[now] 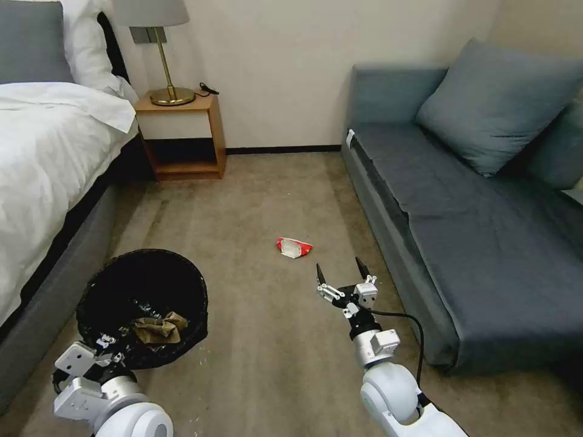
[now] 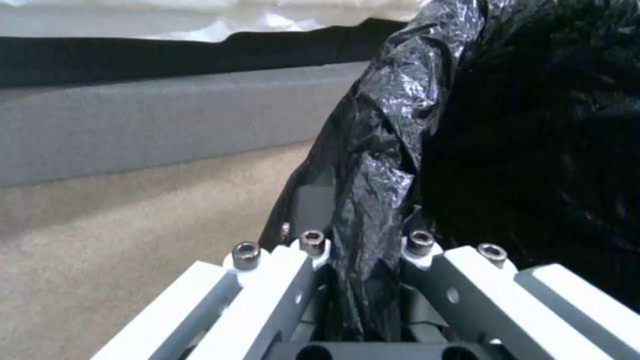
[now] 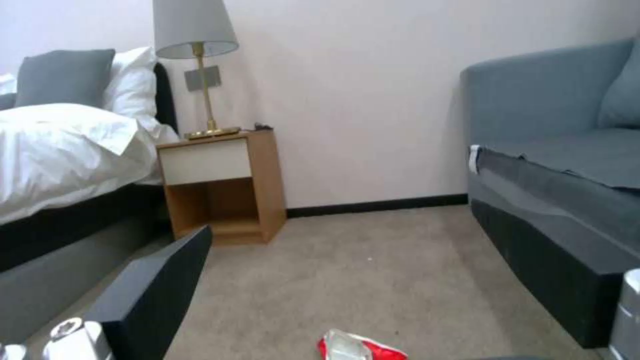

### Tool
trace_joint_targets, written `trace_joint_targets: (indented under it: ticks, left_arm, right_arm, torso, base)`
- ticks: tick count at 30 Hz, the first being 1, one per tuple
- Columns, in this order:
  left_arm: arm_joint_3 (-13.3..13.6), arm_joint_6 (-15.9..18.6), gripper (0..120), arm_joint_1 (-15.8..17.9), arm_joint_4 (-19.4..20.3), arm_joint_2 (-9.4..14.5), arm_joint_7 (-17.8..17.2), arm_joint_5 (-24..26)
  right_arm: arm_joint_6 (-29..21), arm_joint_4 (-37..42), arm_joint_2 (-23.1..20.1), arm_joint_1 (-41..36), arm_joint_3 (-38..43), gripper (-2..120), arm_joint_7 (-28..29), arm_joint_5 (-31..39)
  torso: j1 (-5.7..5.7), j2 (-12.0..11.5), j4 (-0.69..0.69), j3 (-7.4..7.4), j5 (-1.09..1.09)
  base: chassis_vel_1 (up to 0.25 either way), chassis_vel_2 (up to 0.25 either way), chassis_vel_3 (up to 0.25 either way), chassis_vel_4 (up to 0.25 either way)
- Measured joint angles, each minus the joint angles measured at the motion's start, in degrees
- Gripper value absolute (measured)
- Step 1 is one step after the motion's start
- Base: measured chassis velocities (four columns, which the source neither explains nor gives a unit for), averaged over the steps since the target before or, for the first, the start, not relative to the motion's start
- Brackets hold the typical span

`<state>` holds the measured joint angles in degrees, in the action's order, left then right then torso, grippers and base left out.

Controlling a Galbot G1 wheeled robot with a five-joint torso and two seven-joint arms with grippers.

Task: Pick up the trash bin, then pick up the garbage on the floor and place it into the trash bin.

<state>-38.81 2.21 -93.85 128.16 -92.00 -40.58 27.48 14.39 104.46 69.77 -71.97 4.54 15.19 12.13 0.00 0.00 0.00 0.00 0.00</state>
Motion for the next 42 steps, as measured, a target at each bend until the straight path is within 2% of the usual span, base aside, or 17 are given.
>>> trace_joint_targets:
  ticks: [15, 42]
  left_arm:
    - [0.0, 0.0, 0, -0.1, 0.3, 0.0, -0.1, 0.0]
    - [0.0, 0.1, 0, 0.0, 0.7, -0.1, -0.2, 0.5]
  right_arm:
    - [-0.1, 0.1, 0.1, -0.2, -0.3, 100, -0.3, -0.2]
    - [-0.1, 0.3, 0.1, -0.1, -0.5, 100, -0.6, -0.3]
  torso:
    - [0.00, 0.0, -0.01, 0.00, 0.00]
    - [0.00, 0.0, 0.00, 0.00, -0.01]
  base:
    - [-0.085, 0.071, 0.077, -0.076]
    - [-0.123, 0.121, 0.117, -0.123]
